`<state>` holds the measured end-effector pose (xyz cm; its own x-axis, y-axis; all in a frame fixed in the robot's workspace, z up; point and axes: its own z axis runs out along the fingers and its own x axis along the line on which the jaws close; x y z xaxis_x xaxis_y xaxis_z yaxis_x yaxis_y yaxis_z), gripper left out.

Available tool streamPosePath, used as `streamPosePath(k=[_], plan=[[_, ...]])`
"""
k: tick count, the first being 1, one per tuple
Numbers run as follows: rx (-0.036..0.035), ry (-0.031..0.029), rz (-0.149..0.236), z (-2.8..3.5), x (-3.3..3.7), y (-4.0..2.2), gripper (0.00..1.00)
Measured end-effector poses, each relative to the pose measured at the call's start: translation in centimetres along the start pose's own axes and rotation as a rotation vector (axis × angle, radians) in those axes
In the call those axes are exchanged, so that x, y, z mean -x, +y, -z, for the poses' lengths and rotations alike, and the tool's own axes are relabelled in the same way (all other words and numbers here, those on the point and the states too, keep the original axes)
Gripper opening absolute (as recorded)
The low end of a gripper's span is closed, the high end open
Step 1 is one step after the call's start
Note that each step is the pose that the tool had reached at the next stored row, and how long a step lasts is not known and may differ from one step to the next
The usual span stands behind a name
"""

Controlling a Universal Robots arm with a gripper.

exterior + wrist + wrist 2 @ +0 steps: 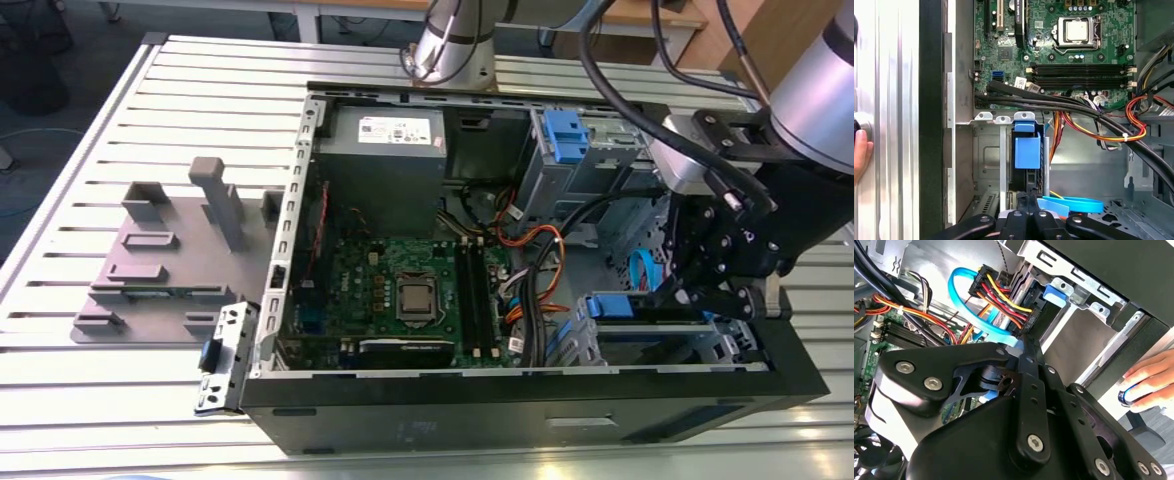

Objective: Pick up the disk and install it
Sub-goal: 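Insert the second disk wire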

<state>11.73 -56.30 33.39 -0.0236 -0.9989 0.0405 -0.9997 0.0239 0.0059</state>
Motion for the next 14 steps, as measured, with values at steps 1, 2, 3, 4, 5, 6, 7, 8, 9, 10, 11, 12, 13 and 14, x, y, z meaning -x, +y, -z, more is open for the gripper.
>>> streamPosePath(k=[1,2,3,4,5,6,7,8,9,10,11,12,13,14], plan=[[0.0000,0.0001,0.000,-0.05,-0.02,0.00,0.11],[-0.0001,0.0002,0.000,-0.11,-0.03,0.00,0.11],[-0.0001,0.0001,0.000,-0.18,-0.05,0.00,0.11],[-0.0002,0.0000,0.000,-0.26,-0.06,0.00,0.11],[-0.0002,-0.0002,0.000,-0.36,-0.07,-0.01,0.11],[-0.0004,-0.0006,0.000,-0.45,-0.08,-0.01,0.11],[-0.0004,-0.0005,0.000,-0.50,-0.08,0.00,0.11],[-0.0003,-0.0010,0.000,-0.52,-0.07,-0.01,0.11],[-0.0003,-0.0073,0.000,-0.83,-0.05,0.00,0.11],[-0.0004,-0.0036,0.000,-0.69,-0.07,0.00,0.11],[-0.0002,-0.0018,0.000,-0.59,-0.09,-0.01,0.11],[0.0000,-0.0008,0.000,-0.51,-0.09,-0.02,0.11],[0.0009,-0.0007,0.000,-0.47,-0.10,-0.02,0.11],[0.0016,-0.0011,0.000,-0.43,-0.10,-0.02,0.11]])
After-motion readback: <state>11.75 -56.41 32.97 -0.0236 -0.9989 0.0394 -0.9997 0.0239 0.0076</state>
